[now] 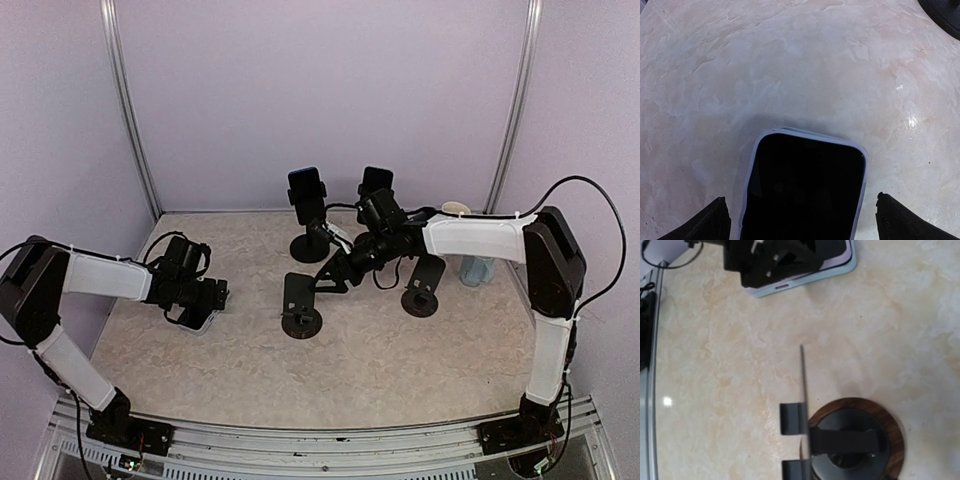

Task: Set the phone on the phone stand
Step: Move the phone stand to the center of the board.

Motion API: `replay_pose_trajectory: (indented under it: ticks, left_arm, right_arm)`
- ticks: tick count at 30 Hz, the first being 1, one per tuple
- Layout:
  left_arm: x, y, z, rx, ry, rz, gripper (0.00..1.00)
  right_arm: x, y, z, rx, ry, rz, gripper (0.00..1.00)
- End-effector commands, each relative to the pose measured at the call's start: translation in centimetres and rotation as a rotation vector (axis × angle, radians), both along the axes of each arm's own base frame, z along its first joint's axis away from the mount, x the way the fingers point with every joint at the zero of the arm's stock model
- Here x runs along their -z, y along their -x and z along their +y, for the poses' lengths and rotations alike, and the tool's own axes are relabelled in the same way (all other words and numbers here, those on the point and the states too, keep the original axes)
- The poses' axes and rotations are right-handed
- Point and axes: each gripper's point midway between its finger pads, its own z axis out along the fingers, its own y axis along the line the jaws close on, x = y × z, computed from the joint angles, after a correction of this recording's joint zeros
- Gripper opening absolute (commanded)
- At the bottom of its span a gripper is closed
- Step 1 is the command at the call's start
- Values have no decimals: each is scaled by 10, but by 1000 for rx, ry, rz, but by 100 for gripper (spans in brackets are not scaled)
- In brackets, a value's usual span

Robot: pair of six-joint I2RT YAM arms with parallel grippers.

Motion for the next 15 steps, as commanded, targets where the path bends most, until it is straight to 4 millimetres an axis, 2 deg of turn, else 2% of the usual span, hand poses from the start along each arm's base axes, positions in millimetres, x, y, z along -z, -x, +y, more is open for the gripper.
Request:
replay_pose_trajectory:
  ticks: [1,6,12,15]
  left_arm:
    - [1,-8,9,-10,-32,7,99]
    - [4,-15,11,-3,-12,19,99]
    - [7,-19,-2,51,32,38,98]
    - [10,-18,-3,56,36,47,98]
  right_arm:
    - [-18,4,-7,16,-14,-14,70]
    - [-23,5,-9,22,-17,-17,76]
    - [-24,6,-9,23,-18,-12,77]
    - [-24,6,-10,24,-14,-13,83]
